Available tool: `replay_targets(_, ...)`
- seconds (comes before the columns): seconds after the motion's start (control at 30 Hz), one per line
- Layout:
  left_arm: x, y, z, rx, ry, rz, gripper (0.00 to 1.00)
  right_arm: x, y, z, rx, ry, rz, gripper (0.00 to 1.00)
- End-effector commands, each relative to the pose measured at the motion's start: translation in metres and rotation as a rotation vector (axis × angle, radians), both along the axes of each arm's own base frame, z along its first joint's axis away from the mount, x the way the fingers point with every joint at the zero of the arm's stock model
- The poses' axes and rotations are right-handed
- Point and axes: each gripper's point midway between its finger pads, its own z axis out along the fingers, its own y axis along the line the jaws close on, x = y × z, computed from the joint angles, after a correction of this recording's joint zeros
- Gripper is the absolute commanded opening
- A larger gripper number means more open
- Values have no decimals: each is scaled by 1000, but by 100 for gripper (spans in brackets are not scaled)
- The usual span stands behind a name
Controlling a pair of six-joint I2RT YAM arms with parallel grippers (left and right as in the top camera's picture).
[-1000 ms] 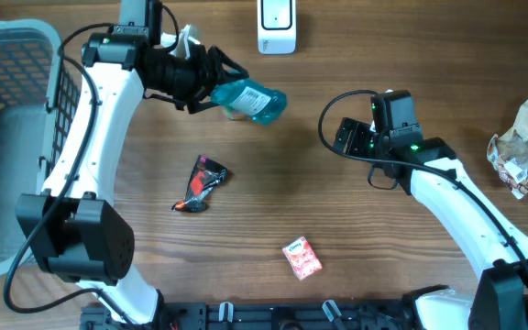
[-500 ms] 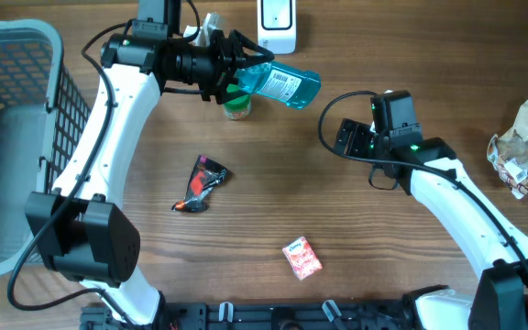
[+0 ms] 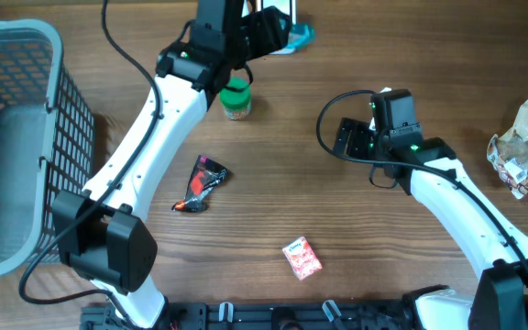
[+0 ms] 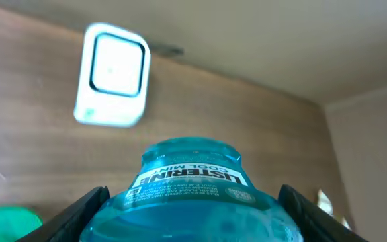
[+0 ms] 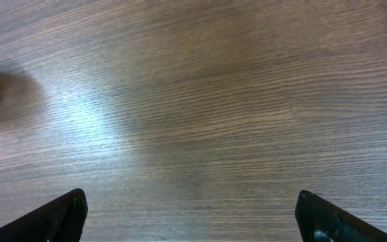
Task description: Scan the item barcode
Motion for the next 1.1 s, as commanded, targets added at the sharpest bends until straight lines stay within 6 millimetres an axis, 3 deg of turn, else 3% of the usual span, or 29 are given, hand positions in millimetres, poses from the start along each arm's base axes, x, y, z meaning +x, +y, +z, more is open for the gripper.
replay_targets(0.0, 27, 18, 5, 61, -97, 81, 48, 3, -5, -3, -44, -4, 0, 100)
replay_targets(0.2, 68, 14, -32, 170, -202, 89, 46, 12, -13, 3, -108, -53, 16, 100)
replay_targets(0.37, 90, 23, -17, 295, -366, 117, 44, 17, -13, 6, -122, -81, 36, 100)
replay_targets(0.53, 98, 17, 6, 389, -526, 63, 44, 20, -12, 9, -121, -97, 39, 100)
replay_targets(0.73, 117, 7, -16, 455, -614, 34, 44, 26, -18, 12, -144, -121, 50, 100)
replay_targets(1.07, 128, -4, -10, 541, -773, 12, 40, 35, -45, 17, -160, -146, 1, 100)
